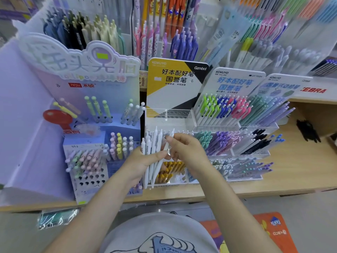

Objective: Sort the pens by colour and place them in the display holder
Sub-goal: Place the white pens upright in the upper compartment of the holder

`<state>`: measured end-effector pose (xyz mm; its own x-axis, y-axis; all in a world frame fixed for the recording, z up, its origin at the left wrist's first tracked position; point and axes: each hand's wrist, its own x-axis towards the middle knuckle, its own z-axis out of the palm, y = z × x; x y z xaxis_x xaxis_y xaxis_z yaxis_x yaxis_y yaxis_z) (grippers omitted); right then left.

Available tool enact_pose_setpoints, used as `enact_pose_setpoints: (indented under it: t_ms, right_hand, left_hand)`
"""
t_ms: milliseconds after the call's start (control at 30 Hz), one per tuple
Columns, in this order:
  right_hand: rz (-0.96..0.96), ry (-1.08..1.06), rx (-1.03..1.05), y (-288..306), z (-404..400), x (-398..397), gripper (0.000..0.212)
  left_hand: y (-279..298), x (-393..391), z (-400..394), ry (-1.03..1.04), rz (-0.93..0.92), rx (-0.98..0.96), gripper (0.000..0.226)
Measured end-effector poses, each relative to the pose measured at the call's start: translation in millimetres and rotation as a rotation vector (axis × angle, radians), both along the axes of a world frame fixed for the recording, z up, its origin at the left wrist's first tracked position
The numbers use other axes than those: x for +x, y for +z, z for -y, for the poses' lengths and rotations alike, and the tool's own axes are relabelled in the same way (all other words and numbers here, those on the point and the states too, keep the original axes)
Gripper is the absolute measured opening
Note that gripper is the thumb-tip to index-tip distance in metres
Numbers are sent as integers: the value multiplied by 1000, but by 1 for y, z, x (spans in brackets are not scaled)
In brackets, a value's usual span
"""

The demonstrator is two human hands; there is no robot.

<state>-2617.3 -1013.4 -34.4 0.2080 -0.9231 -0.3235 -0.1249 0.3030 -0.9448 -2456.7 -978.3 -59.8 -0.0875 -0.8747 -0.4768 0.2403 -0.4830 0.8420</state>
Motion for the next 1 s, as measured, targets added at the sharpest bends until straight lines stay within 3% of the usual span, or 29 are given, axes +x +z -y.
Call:
enact_pose_setpoints:
  t_ms: [100, 233, 367, 600, 833, 1000]
  right_hand:
    - [176, 29, 91, 3, 0, -5, 15]
    - [73, 12, 53, -1, -1, -3, 14]
    - [66, -67, -4, 0, 0, -7, 17]
    - [-106, -351, -339, 7, 3, -39, 15]
    - [-284, -265, -362, -23, 0, -29, 18]
    - [-415, -156, -427, -47, 2, -21, 20]
  left_hand:
    - [1, 1, 0, 1, -35, 8, 16]
    - [0, -2, -2, -8, 27, -11, 11]
    - [-3, 1, -1, 29, -2, 58, 30]
    - [-7, 13, -4, 86, -28, 69, 26]
    - [-8, 16, -4, 46, -205, 28, 27]
    - [-8, 16, -5, 58, -230, 45, 28]
